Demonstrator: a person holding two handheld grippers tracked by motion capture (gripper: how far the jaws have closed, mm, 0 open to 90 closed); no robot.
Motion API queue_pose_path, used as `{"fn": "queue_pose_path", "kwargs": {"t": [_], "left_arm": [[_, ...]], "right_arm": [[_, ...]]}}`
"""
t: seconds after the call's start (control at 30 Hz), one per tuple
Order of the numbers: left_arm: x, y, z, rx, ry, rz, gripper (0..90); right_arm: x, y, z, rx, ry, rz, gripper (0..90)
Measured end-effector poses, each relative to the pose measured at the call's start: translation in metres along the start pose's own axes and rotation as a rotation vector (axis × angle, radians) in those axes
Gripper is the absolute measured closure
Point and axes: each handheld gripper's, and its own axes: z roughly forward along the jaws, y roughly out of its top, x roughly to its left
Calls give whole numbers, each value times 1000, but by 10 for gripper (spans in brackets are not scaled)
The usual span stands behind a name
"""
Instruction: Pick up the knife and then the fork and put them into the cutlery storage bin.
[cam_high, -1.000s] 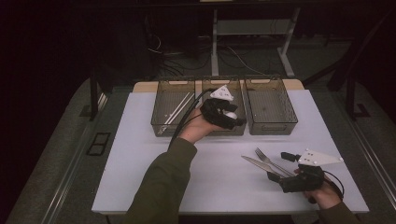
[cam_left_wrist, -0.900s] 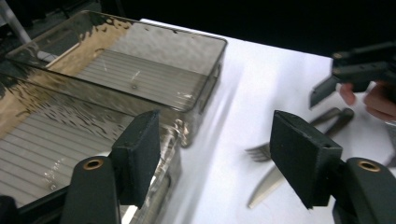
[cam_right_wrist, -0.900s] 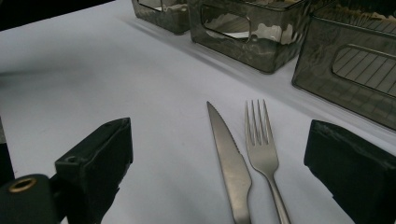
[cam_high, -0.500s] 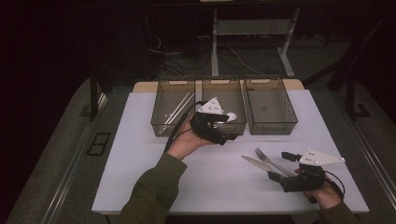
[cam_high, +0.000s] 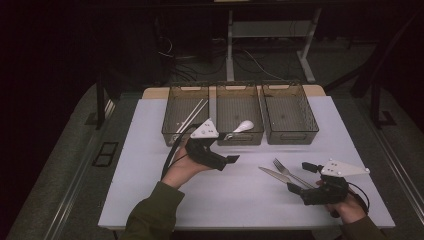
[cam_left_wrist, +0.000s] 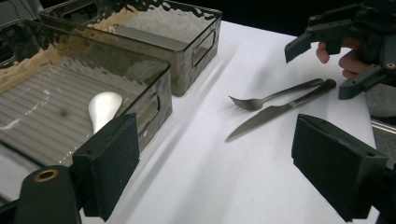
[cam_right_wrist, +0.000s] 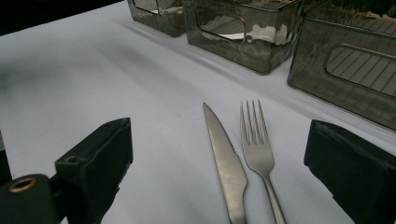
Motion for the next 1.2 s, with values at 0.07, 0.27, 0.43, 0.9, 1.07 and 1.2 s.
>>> {"fn": "queue_pose_path", "kwargs": {"t": [0.07, 0.27, 0.43, 0.9, 1.07, 1.2], "left_arm": [[-2, -4, -5, -14, 5, -1, 136], [-8, -22, -23, -36, 42, -16, 118], [-10, -39, -40, -55, 63, -34, 81], [-21, -88, -63, -70, 82, -93, 0], [-25, -100, -60, -38, 69, -98, 0], [-25, -100, -57, -31, 63, -100, 0]], "right_arm": [[0, 0, 0, 5, 0, -3, 80], [1, 0, 0, 5, -5, 5, 80], [0, 0, 0, 3, -4, 2, 80], [-2, -1, -2, -5, -7, 24, 80], [-3, 0, -5, 7, -10, 14, 80], [-2, 0, -5, 19, -13, 5, 80]]}}
